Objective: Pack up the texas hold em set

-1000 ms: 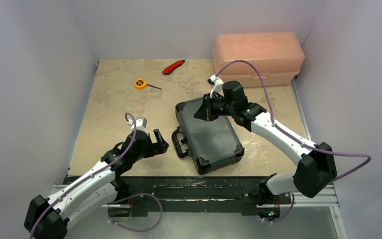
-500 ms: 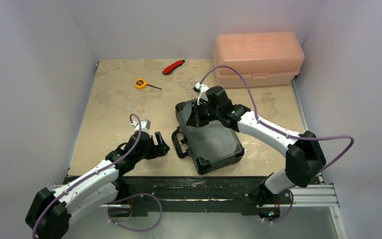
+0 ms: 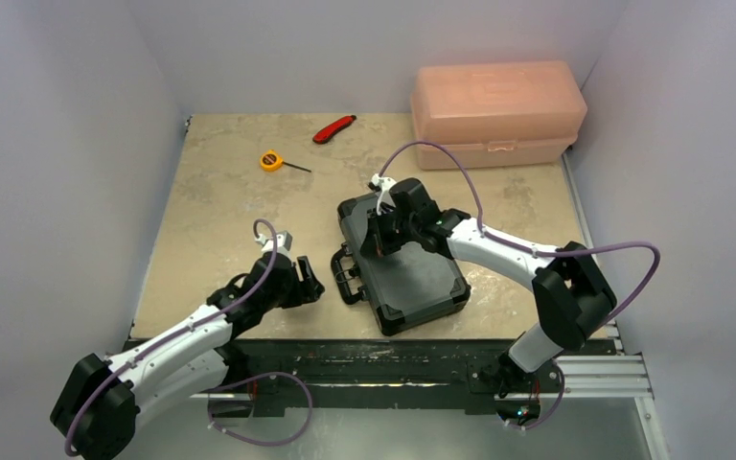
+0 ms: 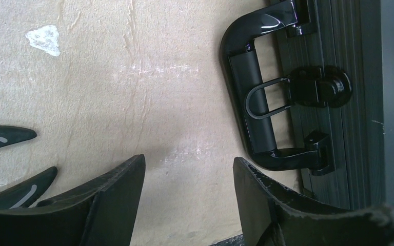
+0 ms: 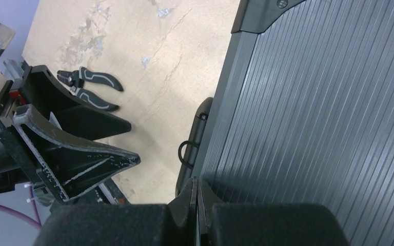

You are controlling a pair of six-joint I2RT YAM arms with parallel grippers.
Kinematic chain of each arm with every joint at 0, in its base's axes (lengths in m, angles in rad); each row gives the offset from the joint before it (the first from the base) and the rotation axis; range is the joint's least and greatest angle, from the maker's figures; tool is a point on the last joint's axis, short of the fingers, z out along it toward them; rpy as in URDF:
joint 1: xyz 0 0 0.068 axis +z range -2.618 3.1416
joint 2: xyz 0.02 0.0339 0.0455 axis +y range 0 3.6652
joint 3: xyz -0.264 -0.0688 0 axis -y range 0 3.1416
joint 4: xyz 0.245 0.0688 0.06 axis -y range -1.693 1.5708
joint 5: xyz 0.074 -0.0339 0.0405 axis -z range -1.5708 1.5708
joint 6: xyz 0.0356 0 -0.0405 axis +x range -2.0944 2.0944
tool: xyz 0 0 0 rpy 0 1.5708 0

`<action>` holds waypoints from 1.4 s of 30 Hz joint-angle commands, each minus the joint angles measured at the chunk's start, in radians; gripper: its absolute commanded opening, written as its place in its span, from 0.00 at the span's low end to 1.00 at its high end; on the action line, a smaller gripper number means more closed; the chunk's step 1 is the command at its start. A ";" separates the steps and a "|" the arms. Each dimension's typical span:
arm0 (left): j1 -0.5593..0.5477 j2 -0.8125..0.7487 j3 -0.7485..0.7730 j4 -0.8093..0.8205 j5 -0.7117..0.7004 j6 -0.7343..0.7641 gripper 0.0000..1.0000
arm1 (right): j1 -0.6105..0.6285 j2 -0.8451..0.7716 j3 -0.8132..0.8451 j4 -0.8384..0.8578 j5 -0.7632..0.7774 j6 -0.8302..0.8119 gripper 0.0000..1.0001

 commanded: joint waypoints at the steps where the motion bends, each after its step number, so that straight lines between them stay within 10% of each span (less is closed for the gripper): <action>1: 0.007 0.007 0.016 0.036 0.011 0.033 0.63 | 0.015 0.034 -0.062 -0.004 0.068 -0.022 0.00; 42: 0.006 0.416 0.204 0.205 0.078 0.021 0.05 | 0.014 0.070 -0.182 0.026 0.104 -0.100 0.00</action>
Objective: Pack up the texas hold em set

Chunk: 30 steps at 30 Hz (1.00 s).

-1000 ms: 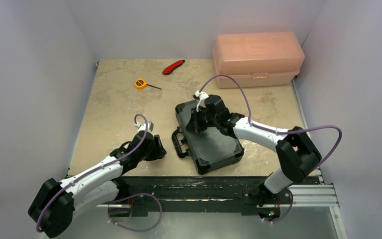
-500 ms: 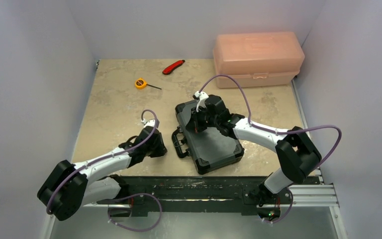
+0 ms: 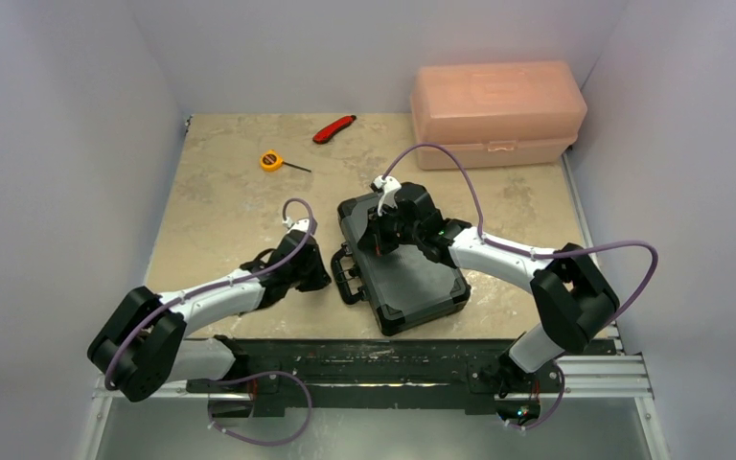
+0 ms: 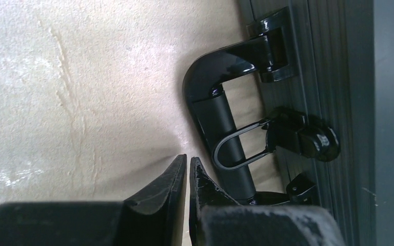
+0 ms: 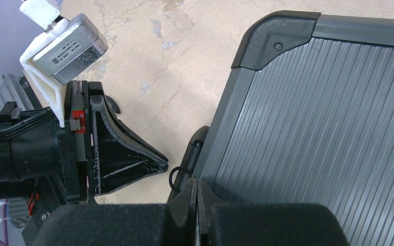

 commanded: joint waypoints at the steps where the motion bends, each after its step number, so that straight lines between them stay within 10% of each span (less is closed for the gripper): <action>1: 0.007 0.025 0.049 0.052 0.021 -0.024 0.05 | 0.009 0.080 -0.071 -0.215 0.060 -0.051 0.00; 30: 0.001 0.027 0.059 0.076 0.093 -0.055 0.00 | 0.010 0.068 -0.077 -0.217 0.060 -0.052 0.00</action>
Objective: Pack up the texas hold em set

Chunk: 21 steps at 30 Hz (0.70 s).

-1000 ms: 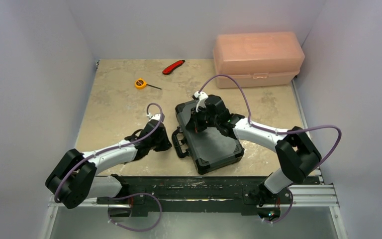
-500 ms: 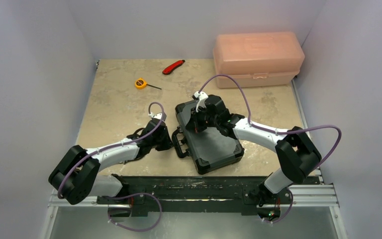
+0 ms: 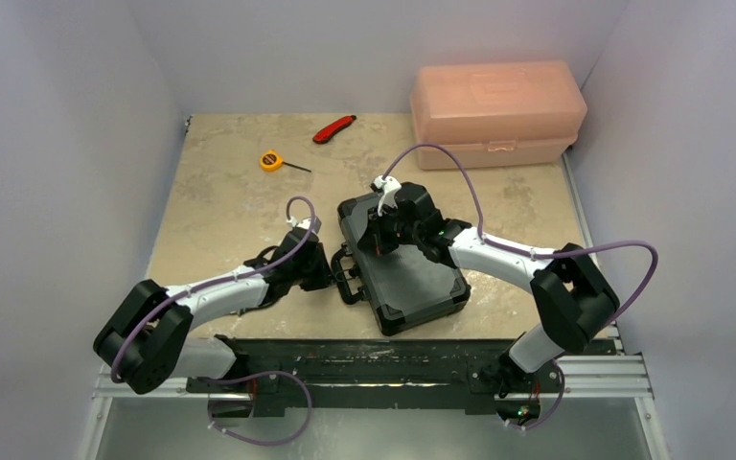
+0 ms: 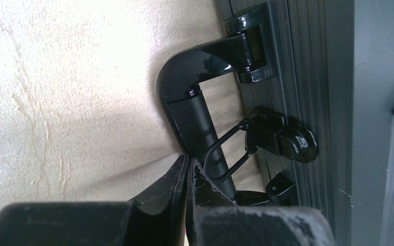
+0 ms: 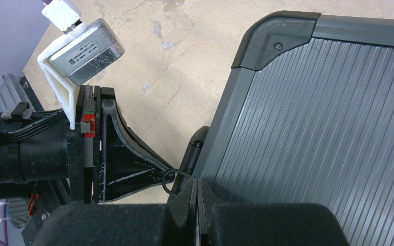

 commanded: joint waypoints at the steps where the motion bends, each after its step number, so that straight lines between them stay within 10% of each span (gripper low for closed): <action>1: 0.003 -0.030 0.031 0.047 0.016 -0.010 0.00 | 0.010 0.068 -0.074 -0.220 0.060 -0.051 0.00; 21: 0.000 0.035 0.097 0.114 0.045 -0.005 0.00 | 0.010 0.068 -0.074 -0.221 0.060 -0.051 0.00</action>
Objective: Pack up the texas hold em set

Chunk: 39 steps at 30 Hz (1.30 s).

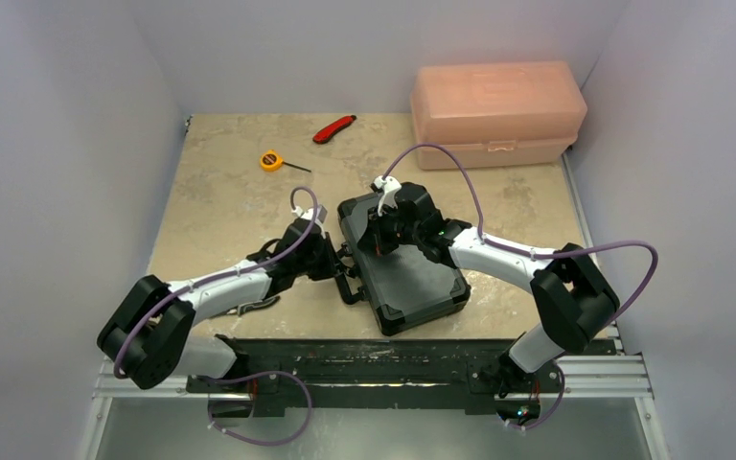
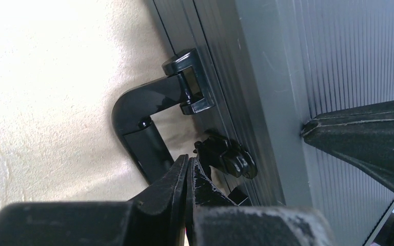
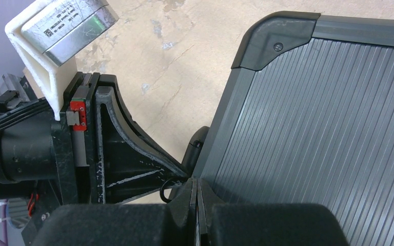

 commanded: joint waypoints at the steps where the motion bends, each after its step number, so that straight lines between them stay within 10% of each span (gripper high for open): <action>1: -0.001 0.018 0.049 0.046 0.014 0.000 0.00 | 0.010 0.068 -0.072 -0.224 0.060 -0.051 0.00; 39: -0.097 0.054 0.145 -0.078 -0.097 0.010 0.00 | 0.009 0.076 -0.070 -0.221 0.052 -0.051 0.00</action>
